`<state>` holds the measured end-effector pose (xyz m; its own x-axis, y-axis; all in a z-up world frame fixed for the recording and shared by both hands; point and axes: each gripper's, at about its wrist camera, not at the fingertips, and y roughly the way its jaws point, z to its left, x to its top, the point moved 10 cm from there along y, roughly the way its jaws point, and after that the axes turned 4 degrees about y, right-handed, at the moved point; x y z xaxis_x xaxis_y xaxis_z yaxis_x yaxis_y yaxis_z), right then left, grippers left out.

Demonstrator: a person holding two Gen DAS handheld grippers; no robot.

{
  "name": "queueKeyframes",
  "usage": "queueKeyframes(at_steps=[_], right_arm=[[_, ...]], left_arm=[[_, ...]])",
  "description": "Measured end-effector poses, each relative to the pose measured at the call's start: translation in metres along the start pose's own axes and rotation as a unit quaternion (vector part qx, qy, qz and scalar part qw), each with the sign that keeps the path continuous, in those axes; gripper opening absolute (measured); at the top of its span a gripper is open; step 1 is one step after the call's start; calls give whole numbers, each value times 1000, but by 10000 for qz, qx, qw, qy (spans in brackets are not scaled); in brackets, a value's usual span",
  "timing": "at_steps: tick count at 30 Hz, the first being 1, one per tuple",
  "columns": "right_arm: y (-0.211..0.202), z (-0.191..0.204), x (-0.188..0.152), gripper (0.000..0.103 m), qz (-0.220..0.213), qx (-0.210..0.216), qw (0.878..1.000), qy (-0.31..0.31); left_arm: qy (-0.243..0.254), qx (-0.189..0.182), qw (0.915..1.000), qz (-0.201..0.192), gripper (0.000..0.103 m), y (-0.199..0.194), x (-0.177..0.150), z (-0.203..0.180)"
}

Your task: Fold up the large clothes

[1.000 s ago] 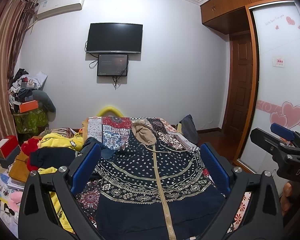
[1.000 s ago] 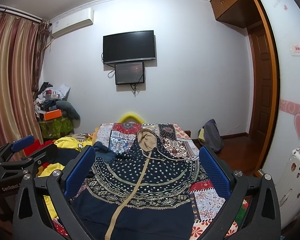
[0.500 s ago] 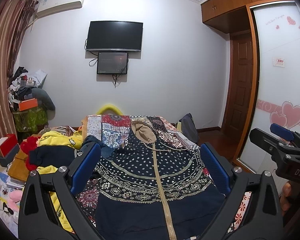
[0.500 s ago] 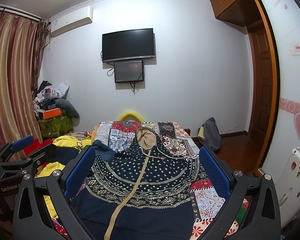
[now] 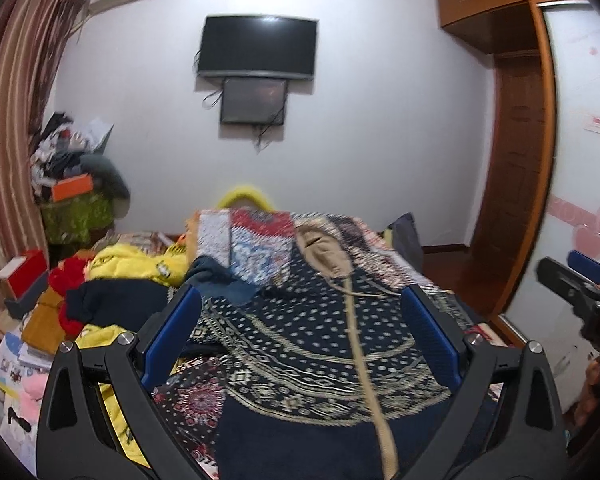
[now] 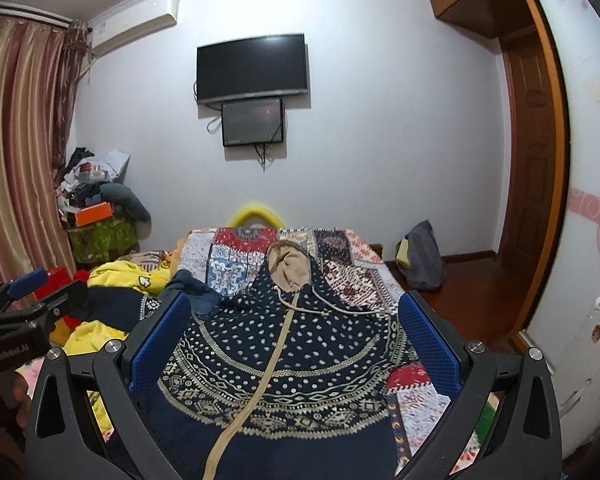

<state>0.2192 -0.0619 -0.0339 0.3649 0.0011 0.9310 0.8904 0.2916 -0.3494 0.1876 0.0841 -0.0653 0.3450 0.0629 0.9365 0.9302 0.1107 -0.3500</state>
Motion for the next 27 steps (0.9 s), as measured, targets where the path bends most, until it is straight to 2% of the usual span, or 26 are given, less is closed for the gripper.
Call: queueKeyframes(at_steps=[6, 9, 12, 16, 21, 23, 27], right_arm=[[63, -11, -4, 103, 384, -153, 9991, -9], [95, -16, -7, 103, 614, -183, 9979, -51], [127, -17, -10, 103, 850, -234, 9960, -143], [167, -11, -18, 103, 1189, -279, 9915, -447], [214, -2, -47, 103, 1746, -135, 9824, -646], [231, 1, -65, 102, 2037, -66, 9767, -677], [254, -1, -96, 101, 2460, 0, 9671, -654]], left_arm=[[-344, 711, 9953, 557, 99, 73, -11, 70], [-419, 623, 9932, 889, 95, 106, -20, 90], [-572, 553, 9889, 1258, 94, 143, -30, 120], [-886, 725, 9803, 1611, 94, 178, -48, 166], [-1191, 729, 9632, 2295, 94, 222, -93, 218], [-1408, 600, 9553, 2531, 94, 233, -112, 233], [-2099, 303, 9315, 2956, 94, 254, -157, 260]])
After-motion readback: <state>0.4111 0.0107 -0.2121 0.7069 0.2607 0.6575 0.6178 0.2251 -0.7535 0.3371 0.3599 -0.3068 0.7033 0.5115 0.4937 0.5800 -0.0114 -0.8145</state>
